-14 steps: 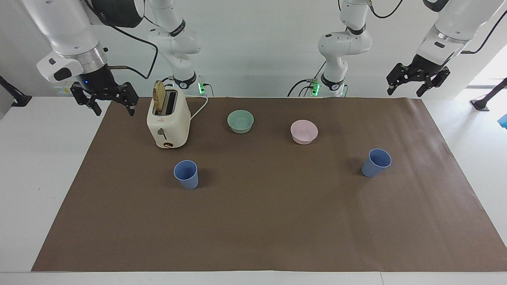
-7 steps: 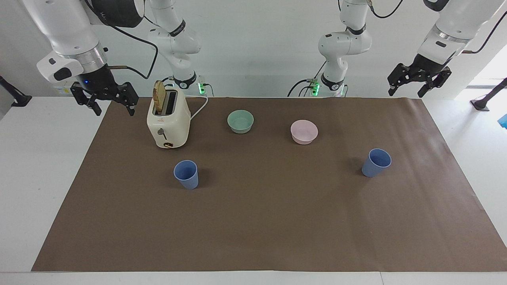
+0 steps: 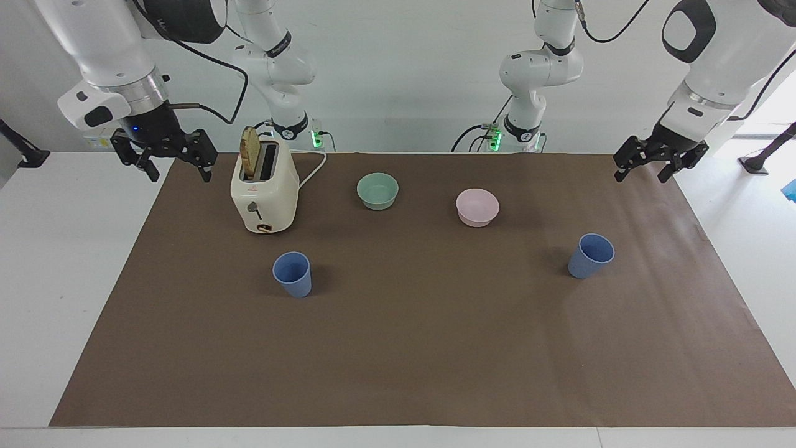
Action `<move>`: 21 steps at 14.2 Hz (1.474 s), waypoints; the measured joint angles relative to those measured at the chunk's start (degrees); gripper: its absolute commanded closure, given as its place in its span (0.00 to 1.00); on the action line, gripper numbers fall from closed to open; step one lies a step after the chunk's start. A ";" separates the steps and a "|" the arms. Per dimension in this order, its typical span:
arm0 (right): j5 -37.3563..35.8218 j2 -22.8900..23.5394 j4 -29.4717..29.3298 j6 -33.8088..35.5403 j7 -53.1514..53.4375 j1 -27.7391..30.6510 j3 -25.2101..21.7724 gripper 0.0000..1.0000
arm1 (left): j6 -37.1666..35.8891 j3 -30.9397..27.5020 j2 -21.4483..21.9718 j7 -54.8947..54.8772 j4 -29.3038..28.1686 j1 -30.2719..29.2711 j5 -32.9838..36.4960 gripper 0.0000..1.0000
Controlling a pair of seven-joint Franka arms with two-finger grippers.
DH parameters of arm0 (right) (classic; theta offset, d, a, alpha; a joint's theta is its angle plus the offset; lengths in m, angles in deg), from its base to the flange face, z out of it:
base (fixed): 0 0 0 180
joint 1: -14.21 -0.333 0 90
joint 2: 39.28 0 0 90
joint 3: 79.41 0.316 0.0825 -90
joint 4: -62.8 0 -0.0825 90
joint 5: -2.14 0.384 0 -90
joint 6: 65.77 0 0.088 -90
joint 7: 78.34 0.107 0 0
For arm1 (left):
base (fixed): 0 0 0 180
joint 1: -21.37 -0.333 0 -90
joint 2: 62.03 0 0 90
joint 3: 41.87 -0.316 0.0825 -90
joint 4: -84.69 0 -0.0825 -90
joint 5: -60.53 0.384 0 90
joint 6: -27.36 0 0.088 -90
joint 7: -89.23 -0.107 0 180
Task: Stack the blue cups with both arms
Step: 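Reach the left gripper to the nearer blue cup and grasp it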
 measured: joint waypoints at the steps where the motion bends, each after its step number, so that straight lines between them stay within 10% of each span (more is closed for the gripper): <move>1: 0.00 0.00 0.00 0.00 0.00 0.00 0.00 0.00 | 2.32 -0.06 -0.67 0.00 -1.31 -0.80 0.00 0.00; 15: 0.00 0.00 0.00 0.00 0.00 0.00 0.00 0.00 | 27.41 0.78 -10.05 3.14 -16.35 -3.45 -0.03 0.00; 16: 0.00 0.00 0.00 0.00 0.00 0.00 0.00 0.00 | 27.82 0.86 -10.35 3.52 -16.64 -3.11 -0.03 0.06; 17: 0.00 0.00 0.00 0.00 0.00 0.00 0.00 0.00 | 27.98 0.93 -10.54 3.99 -16.91 -2.77 -0.03 0.40; 18: 0.00 0.00 0.00 0.00 0.00 0.00 0.00 0.00 | 28.05 1.08 -10.56 4.21 -17.24 -2.69 -0.03 0.98; 21: 0.00 0.00 0.00 0.00 0.00 0.00 0.00 0.00 | 28.27 1.07 -10.55 4.41 -17.44 -2.68 -0.03 1.00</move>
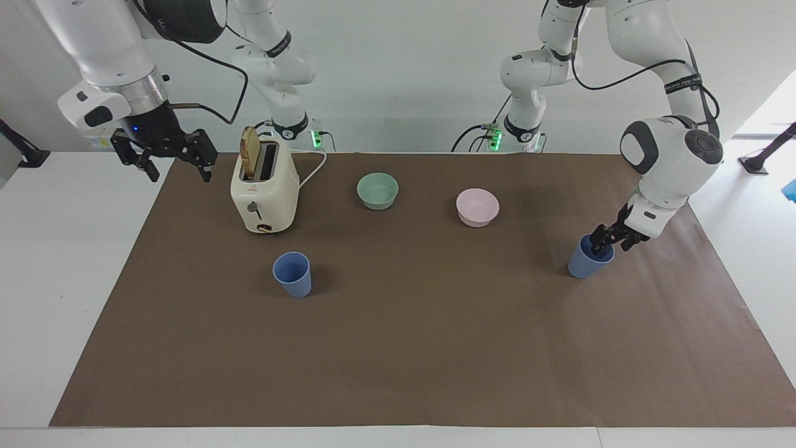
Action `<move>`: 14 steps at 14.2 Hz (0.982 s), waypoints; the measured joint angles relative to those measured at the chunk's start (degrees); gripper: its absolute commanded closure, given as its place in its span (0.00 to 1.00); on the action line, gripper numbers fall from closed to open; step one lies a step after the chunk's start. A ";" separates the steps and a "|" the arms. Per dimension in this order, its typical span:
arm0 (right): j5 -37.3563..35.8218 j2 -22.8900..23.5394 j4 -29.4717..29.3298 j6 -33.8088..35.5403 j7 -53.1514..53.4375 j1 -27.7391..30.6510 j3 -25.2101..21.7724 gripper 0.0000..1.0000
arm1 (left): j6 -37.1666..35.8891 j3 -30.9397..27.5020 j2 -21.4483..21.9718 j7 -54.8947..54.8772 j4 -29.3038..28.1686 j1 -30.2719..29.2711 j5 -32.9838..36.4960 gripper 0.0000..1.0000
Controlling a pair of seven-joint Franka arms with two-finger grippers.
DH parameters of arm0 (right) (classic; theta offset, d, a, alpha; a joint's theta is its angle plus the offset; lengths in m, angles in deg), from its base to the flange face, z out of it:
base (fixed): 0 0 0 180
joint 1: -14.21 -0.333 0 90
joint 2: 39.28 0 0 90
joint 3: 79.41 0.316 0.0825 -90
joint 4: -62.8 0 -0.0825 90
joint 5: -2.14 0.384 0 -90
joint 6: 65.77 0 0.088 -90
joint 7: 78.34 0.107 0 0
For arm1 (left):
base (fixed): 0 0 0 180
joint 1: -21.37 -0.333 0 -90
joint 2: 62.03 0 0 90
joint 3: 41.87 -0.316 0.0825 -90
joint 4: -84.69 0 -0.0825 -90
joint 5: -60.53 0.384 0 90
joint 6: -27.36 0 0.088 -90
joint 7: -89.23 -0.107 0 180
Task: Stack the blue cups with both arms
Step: 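Reach the left gripper to the nearer blue cup and grasp it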
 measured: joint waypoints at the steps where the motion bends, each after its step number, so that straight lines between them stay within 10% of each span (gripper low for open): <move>1: 0.00 0.00 0.00 0.00 0.00 0.00 0.00 0.00 | 0.03 -0.07 0.00 0.17 0.00 0.00 0.00 1.00; 9: 0.00 0.00 0.00 0.00 0.00 0.00 0.00 0.00 | -0.61 -0.21 0.02 0.56 3.02 -0.10 -2.89 1.00; 14: 0.00 0.00 0.00 0.00 0.00 0.00 0.00 0.00 | -12.99 1.67 0.53 7.78 13.50 0.66 -6.24 1.00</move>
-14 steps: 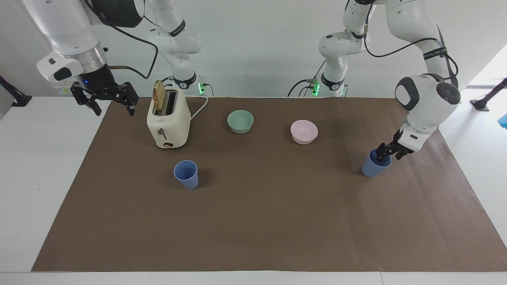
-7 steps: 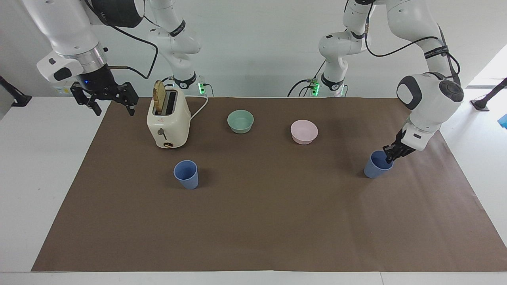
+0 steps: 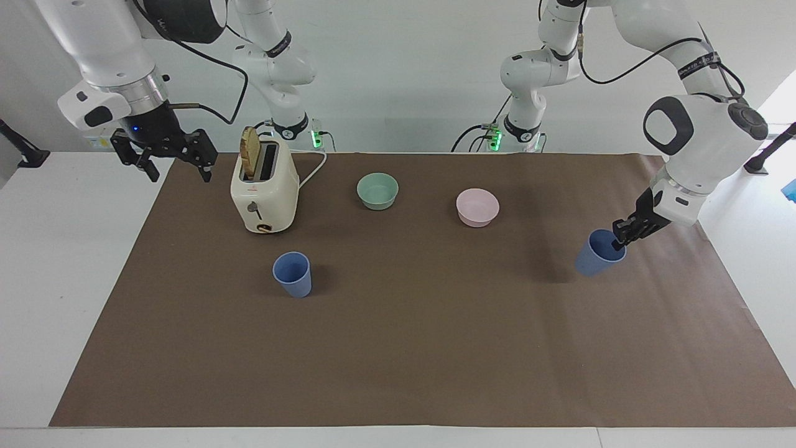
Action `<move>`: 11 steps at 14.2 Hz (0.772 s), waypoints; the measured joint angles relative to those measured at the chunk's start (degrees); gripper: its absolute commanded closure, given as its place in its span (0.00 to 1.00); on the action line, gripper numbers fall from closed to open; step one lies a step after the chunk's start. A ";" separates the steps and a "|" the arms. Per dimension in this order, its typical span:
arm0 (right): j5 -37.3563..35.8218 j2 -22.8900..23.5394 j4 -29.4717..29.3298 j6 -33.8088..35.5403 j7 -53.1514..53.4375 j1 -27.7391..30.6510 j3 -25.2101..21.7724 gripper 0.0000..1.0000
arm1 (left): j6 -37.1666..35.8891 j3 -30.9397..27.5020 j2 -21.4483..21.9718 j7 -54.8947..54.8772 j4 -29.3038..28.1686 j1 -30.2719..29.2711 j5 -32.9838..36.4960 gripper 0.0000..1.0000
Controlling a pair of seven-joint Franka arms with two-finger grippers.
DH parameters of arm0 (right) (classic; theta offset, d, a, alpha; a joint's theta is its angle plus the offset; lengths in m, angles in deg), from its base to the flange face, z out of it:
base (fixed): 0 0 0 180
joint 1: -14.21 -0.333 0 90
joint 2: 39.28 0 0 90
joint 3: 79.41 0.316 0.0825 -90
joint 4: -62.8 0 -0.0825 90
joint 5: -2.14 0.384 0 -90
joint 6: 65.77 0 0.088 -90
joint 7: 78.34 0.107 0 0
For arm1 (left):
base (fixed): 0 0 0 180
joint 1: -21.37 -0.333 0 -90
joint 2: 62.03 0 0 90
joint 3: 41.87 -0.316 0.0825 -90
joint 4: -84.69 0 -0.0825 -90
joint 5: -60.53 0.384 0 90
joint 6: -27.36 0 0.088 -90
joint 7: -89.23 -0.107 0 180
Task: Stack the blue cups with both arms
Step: 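Reach the left gripper to the nearer blue cup and grasp it, then carry the blue cup with the left gripper toward the table center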
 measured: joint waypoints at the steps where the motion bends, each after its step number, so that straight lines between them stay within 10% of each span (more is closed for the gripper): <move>1: 0.00 0.00 0.00 0.00 0.00 0.00 0.00 0.00 | -0.47 0.97 0.17 3.06 0.90 0.90 -0.04 1.00; 11: 0.00 0.00 0.00 0.00 0.00 0.00 0.00 0.00 | 6.88 2.63 -3.23 31.95 1.32 21.95 -0.04 1.00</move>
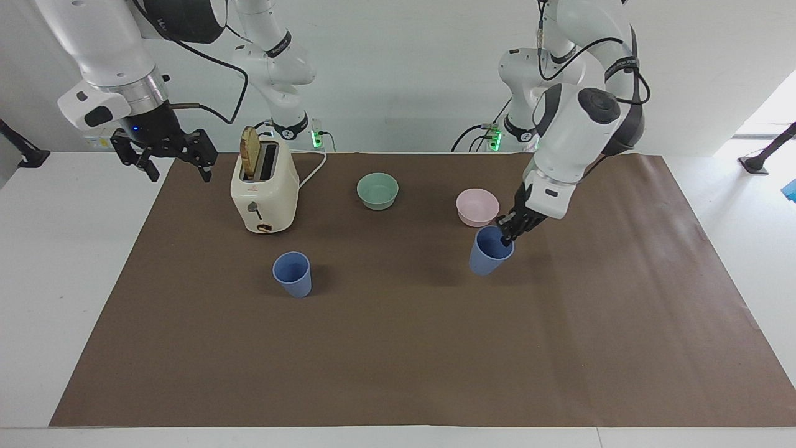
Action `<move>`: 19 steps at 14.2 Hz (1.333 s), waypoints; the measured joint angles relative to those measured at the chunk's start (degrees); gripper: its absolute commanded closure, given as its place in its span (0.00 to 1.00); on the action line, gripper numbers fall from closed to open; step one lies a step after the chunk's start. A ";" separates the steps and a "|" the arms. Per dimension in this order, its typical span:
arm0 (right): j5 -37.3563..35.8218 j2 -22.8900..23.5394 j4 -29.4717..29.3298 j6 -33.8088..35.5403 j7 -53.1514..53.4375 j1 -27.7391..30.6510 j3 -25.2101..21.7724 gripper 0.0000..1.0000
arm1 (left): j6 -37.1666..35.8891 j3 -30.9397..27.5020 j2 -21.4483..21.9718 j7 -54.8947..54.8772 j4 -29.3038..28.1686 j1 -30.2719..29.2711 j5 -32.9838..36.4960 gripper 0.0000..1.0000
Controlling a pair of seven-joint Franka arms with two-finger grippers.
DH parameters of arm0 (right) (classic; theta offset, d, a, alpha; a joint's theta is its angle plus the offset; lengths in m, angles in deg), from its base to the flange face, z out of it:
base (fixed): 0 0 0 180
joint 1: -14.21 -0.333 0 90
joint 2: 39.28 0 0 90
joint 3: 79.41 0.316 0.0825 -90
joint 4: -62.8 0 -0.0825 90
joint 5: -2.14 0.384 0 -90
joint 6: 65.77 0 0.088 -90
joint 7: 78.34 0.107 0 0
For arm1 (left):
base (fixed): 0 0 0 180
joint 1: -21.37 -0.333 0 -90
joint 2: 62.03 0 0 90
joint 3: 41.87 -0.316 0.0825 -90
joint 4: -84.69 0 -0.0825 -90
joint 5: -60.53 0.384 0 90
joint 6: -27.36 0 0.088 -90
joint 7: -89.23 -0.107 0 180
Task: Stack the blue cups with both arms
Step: 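Carry the blue cup with the left gripper toward the table center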
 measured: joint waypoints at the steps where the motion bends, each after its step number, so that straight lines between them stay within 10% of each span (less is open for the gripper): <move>1: 0.00 0.00 0.00 0.00 0.00 0.00 0.00 0.00 | 0.77 -0.01 -1.13 0.83 -0.06 1.40 0.00 1.00; 16: 0.00 -0.02 0.00 0.00 0.00 0.00 0.00 0.00 | 9.77 -0.08 -5.32 3.93 -5.14 9.73 2.74 1.00; 17: 0.00 -0.02 0.00 0.00 0.00 0.00 0.00 0.00 | 9.96 -0.08 -5.34 3.93 -5.15 9.76 2.90 0.75; 18: 0.00 -0.02 0.00 0.00 0.00 0.00 0.00 0.00 | 10.16 -0.11 -5.37 3.93 -5.15 9.77 2.97 0.01; 19: 0.00 -0.02 0.00 0.00 0.00 0.00 0.00 0.00 | 10.23 -0.18 -5.38 3.93 -5.15 9.77 3.03 0.00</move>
